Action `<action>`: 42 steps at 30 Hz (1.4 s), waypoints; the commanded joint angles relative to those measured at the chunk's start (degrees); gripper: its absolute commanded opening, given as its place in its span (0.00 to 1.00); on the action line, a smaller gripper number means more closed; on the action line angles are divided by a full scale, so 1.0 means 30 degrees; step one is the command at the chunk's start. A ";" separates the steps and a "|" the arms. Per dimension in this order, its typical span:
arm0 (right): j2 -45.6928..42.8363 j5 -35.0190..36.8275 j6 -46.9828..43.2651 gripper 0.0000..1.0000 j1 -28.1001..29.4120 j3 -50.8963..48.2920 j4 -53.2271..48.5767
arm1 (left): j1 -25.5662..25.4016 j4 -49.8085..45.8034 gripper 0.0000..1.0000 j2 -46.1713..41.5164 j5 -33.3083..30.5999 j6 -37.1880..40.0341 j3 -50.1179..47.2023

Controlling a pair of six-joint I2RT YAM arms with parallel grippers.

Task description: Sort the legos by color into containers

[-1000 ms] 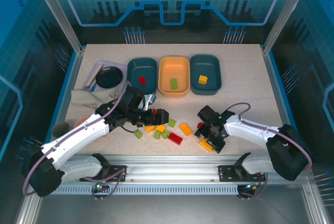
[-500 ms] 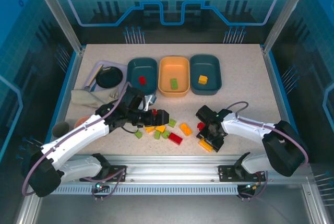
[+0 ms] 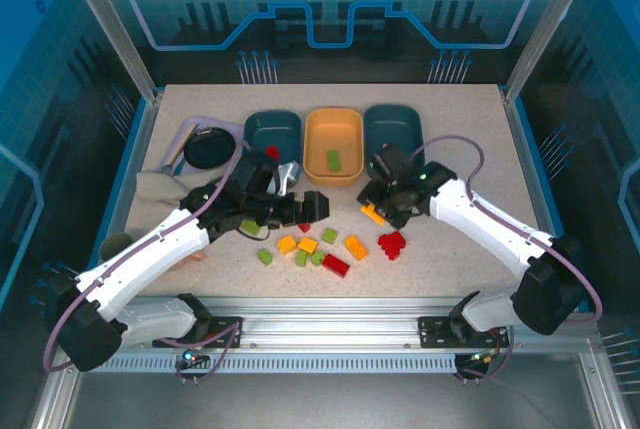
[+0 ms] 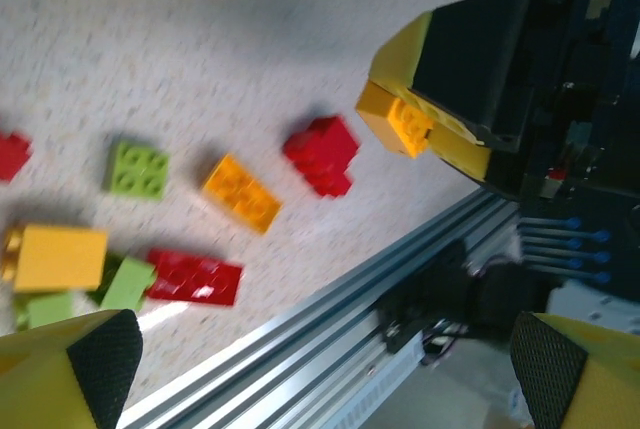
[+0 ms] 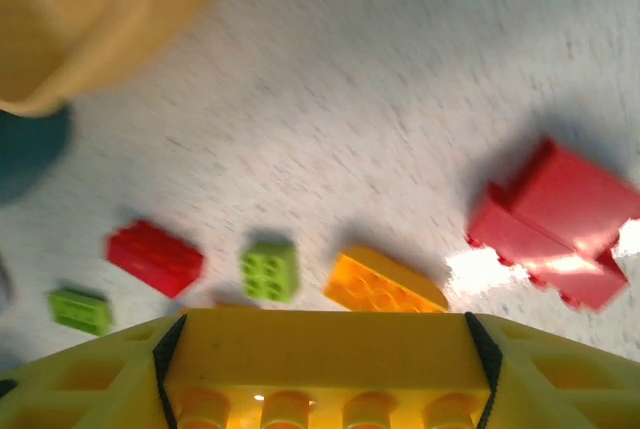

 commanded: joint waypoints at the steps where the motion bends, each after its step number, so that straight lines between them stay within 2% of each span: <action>1: 0.1438 0.1309 -0.2686 0.58 -0.1427 0.2292 -0.1080 | 0.0895 0.0308 0.99 0.1090 -0.0180 -0.0433 0.1864; 7: 0.5579 0.1216 -0.4870 0.58 -0.3621 0.6861 -0.0170 | 0.2572 0.0791 0.99 0.3687 0.0041 -0.0028 0.4446; 13: 1.0040 0.1469 -0.6350 0.57 -0.4910 1.1147 -0.1391 | 0.3444 0.0997 0.99 0.5633 -0.0029 0.0329 0.5794; 17: 1.1619 0.1445 -0.7205 0.57 -0.5228 1.1694 -0.2139 | 0.3521 0.1221 0.99 0.6095 -0.0117 0.0342 0.5940; 21: 1.2484 0.0300 -0.8134 0.57 -0.5869 1.1142 -0.1336 | 0.3531 0.1496 0.99 0.6142 -0.0002 0.0176 0.5573; 29: 1.4914 -0.0668 -0.9579 0.57 -0.6717 1.2434 -0.1935 | 0.3448 0.1518 0.99 0.5855 0.0060 -0.0137 0.4809; 34: 1.5755 -0.0961 -0.9796 0.62 -0.6753 1.3015 -0.2174 | 0.3419 0.1262 0.99 0.5561 -0.0084 -0.0244 0.4584; 39: 1.6068 -0.0836 -1.0044 0.78 -0.6755 1.4048 -0.2777 | 0.3302 0.0715 0.99 0.5307 -0.0310 -0.0278 0.4372; 42: 1.5603 -0.0761 -1.0186 0.83 -0.6699 1.4489 -0.3098 | 0.3229 -0.0559 0.98 0.5041 -0.1274 -0.0701 0.4316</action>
